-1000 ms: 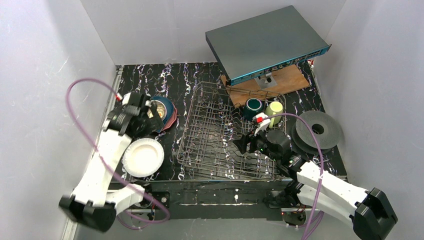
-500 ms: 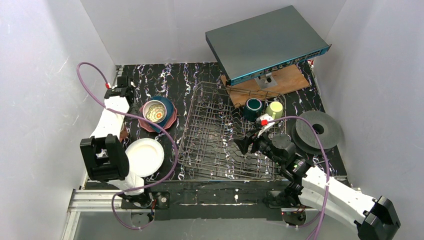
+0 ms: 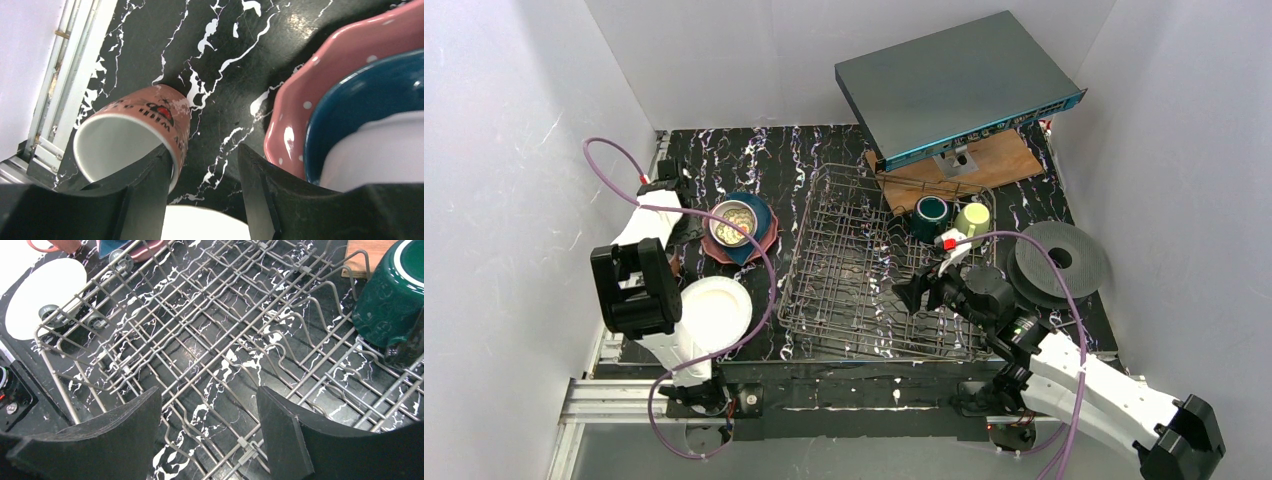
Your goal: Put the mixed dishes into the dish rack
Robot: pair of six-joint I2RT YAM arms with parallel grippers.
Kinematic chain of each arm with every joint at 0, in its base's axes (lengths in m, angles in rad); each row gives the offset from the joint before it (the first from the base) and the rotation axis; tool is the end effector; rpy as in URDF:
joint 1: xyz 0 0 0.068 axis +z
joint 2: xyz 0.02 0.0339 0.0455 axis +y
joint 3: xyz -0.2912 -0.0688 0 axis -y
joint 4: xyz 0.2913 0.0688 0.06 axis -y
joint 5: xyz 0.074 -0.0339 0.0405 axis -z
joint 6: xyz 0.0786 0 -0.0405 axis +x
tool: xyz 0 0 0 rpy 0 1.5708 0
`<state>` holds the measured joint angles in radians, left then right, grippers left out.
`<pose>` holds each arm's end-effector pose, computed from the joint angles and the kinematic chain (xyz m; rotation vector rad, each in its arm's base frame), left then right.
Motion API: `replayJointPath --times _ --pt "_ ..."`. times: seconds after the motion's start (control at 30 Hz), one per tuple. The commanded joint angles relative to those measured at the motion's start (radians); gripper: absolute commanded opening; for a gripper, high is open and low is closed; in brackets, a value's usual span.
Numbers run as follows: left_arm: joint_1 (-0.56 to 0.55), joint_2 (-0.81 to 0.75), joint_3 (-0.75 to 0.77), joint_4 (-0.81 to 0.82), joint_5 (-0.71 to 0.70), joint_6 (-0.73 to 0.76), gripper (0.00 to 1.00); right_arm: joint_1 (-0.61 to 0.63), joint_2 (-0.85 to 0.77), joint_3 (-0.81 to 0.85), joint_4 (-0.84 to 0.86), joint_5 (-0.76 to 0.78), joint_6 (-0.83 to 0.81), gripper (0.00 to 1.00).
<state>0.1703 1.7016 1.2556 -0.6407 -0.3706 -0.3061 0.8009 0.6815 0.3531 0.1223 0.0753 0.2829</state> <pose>0.4044 0.0984 0.2003 -0.7309 2.5000 0.4430 0.1700 0.1668 0.2286 -0.4150 1.7852 0.7086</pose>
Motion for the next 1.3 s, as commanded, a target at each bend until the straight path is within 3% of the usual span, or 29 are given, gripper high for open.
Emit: replayJointPath --times 0.0,0.23,0.53,0.7,0.87,1.0,1.27 --pt "0.025 -0.003 -0.025 0.021 0.010 -0.009 0.47 0.006 -0.051 0.123 -0.114 0.022 0.001 0.78" --pt "0.038 0.056 0.016 -0.007 0.010 -0.010 0.31 0.006 -0.087 0.208 -0.234 0.092 -0.004 0.81" --pt "0.037 -0.046 -0.007 -0.013 0.043 -0.013 0.00 0.006 -0.074 0.300 -0.365 0.149 0.143 0.81" --pt "0.038 -0.155 -0.042 -0.002 0.020 -0.015 0.00 0.006 -0.042 0.367 -0.442 0.161 0.171 0.83" --pt "0.038 -0.358 -0.128 0.054 0.020 -0.025 0.00 0.005 -0.024 0.393 -0.462 0.137 0.227 0.98" --pt "0.003 -0.572 -0.221 0.181 0.152 0.005 0.00 0.004 -0.002 0.410 -0.466 0.092 0.246 0.98" --pt "-0.246 -0.858 -0.403 0.568 0.659 0.037 0.00 0.007 0.105 0.454 -0.480 0.000 0.262 0.94"
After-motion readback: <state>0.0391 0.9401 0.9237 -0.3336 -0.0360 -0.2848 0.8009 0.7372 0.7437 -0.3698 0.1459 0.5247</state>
